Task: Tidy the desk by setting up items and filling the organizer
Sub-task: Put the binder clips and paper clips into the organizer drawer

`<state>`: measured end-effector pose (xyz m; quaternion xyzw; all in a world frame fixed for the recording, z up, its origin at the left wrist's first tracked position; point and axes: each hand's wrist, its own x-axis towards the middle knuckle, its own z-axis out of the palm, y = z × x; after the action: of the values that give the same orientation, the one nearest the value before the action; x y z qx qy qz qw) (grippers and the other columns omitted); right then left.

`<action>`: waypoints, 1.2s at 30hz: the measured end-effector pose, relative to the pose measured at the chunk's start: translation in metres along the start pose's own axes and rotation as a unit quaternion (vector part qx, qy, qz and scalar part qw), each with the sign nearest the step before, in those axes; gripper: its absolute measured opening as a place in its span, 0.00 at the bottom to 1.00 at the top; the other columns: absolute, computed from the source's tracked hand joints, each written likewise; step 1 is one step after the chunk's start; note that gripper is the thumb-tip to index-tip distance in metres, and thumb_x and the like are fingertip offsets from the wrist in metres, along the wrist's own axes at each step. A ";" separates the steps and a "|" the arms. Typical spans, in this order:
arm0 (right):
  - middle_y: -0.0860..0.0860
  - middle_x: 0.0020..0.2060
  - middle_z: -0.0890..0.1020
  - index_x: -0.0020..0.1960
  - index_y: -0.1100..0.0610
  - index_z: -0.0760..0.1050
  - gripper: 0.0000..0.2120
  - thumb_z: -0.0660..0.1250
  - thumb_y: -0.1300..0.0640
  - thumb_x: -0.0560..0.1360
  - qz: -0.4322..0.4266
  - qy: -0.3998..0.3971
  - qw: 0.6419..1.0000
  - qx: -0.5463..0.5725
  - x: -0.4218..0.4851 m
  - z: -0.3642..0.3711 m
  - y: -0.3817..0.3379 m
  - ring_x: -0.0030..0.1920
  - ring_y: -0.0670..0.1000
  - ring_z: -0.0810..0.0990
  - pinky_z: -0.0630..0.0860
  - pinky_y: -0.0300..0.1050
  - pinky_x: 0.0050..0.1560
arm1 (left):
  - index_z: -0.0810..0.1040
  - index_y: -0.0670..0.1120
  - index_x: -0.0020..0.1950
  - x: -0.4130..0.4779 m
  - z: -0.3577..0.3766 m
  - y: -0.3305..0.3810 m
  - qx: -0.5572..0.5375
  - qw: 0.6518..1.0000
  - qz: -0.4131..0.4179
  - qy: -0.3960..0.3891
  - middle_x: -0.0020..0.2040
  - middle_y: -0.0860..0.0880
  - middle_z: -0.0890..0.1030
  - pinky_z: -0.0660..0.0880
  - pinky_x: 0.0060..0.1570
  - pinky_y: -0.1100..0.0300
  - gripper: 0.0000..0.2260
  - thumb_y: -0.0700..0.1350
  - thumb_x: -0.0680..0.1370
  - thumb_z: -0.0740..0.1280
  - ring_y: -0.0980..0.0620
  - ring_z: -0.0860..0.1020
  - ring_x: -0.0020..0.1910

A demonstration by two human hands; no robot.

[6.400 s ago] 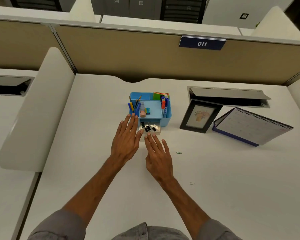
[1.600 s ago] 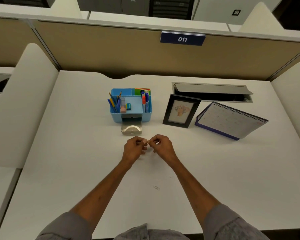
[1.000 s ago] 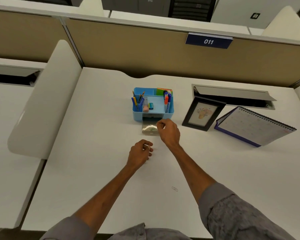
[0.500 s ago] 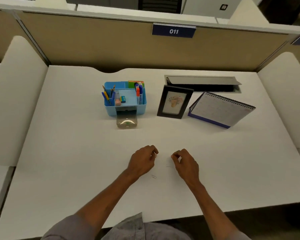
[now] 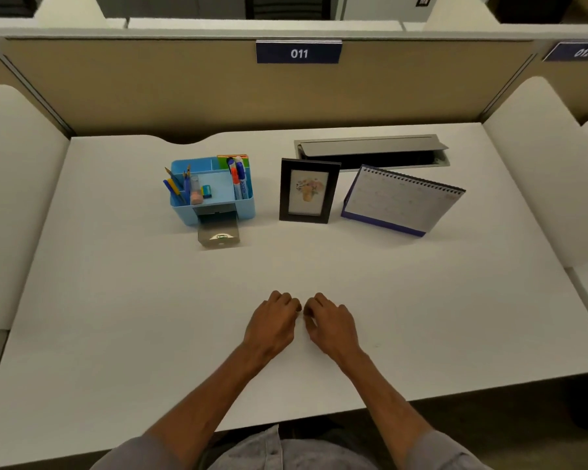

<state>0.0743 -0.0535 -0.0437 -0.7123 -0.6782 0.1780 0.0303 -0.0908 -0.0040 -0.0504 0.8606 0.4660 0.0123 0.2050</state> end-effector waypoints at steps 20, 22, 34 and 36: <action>0.41 0.42 0.84 0.46 0.47 0.80 0.03 0.71 0.49 0.75 0.089 -0.011 0.942 0.323 0.042 -0.021 -0.033 0.40 0.43 0.82 0.81 0.46 0.43 | 0.82 0.51 0.48 -0.009 -0.029 -0.030 -0.384 0.904 -0.172 0.077 0.43 0.56 0.86 0.82 0.47 0.56 0.06 0.51 0.82 0.70 0.59 0.84 0.43; 0.45 0.42 0.85 0.46 0.51 0.82 0.04 0.73 0.51 0.75 0.092 -0.016 0.921 0.377 0.058 -0.026 -0.047 0.42 0.47 0.83 0.83 0.49 0.43 | 0.83 0.50 0.49 -0.008 -0.040 -0.041 -0.414 0.885 -0.186 0.105 0.43 0.54 0.87 0.84 0.45 0.54 0.07 0.51 0.82 0.70 0.56 0.85 0.43; 0.52 0.49 0.85 0.55 0.56 0.82 0.06 0.71 0.56 0.80 0.183 0.029 0.879 0.440 0.177 -0.040 -0.149 0.50 0.52 0.83 0.84 0.50 0.53 | 0.79 0.45 0.67 0.025 -0.104 -0.126 -0.500 0.797 -0.266 0.210 0.53 0.46 0.86 0.86 0.49 0.52 0.14 0.49 0.85 0.65 0.48 0.85 0.49; 0.51 0.50 0.85 0.56 0.55 0.82 0.07 0.70 0.55 0.80 0.183 0.044 0.898 0.397 0.193 -0.040 -0.162 0.52 0.51 0.83 0.83 0.50 0.56 | 0.79 0.46 0.67 0.025 -0.106 -0.140 -0.494 0.797 -0.278 0.209 0.53 0.46 0.86 0.85 0.49 0.52 0.12 0.46 0.86 0.65 0.49 0.85 0.48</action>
<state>-0.0653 0.1560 -0.0015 -0.7596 -0.4071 0.4034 0.3074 -0.2106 0.1196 -0.0087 0.4528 0.6474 0.3623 0.4945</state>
